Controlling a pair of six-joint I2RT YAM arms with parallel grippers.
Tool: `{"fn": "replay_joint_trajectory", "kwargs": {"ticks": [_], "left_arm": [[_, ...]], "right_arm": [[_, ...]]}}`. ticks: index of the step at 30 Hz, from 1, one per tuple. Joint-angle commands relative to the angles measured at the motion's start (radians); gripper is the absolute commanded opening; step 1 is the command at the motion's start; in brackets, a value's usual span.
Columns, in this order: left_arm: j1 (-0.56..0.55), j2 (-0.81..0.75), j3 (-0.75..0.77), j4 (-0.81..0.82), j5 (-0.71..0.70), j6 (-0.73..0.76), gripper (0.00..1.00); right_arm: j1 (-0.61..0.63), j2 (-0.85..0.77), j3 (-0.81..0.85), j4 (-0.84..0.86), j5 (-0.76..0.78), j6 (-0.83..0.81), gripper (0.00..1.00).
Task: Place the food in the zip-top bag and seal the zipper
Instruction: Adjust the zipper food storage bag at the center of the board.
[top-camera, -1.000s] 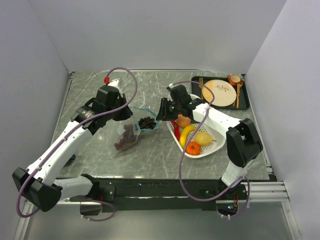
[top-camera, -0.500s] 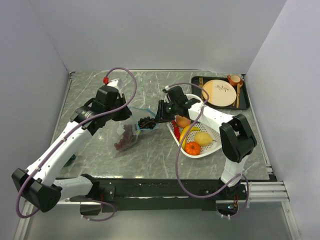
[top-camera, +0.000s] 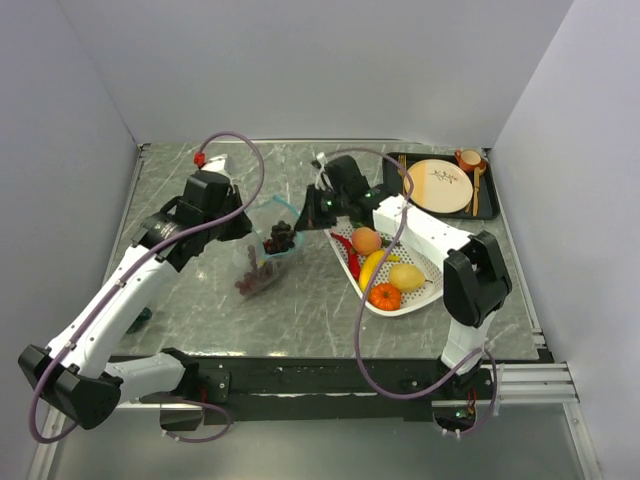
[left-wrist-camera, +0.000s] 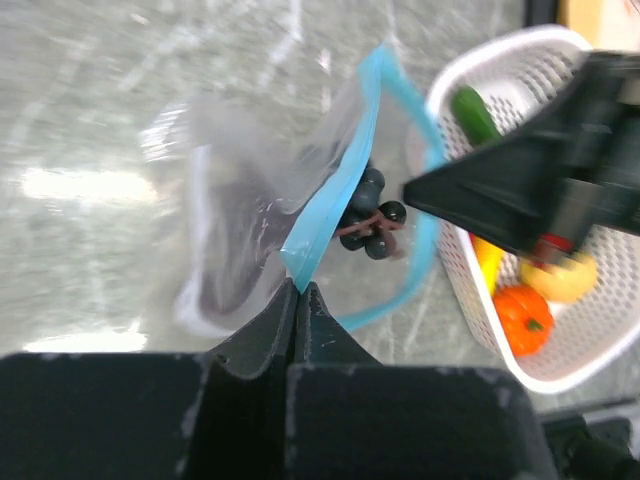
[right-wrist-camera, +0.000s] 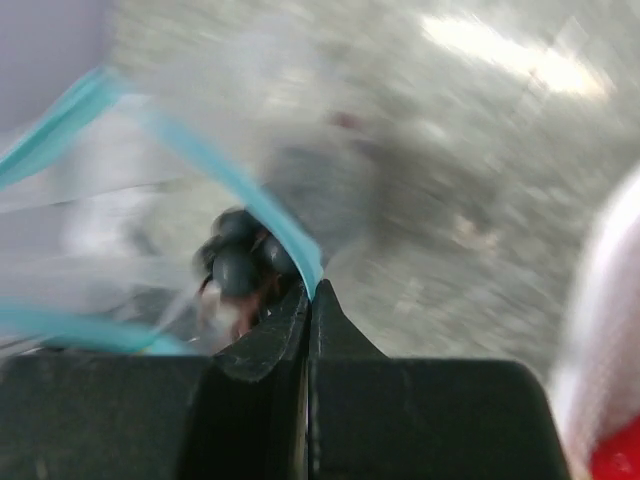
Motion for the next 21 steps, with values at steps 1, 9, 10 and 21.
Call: {"fn": "replay_joint_trajectory", "kwargs": {"ticks": [1,9,10,21], "left_arm": [[0.031,-0.057,0.084,-0.062,-0.122,0.031,0.01],[0.111,-0.103,0.128,-0.178,-0.227,0.059,0.01],[0.116,-0.112,0.13,-0.181,-0.231,0.065,0.01],[0.142,-0.138,0.248,-0.195,-0.213,0.077,0.01]], "right_arm": [[0.043,-0.092,0.175,0.002,-0.027,-0.023,0.0],[0.086,0.04,0.454,-0.015,-0.104,0.0,0.0],[0.087,0.06,0.492,-0.058,-0.106,-0.005,0.0],[0.092,0.112,0.479,-0.097,-0.141,-0.008,0.02]]}}
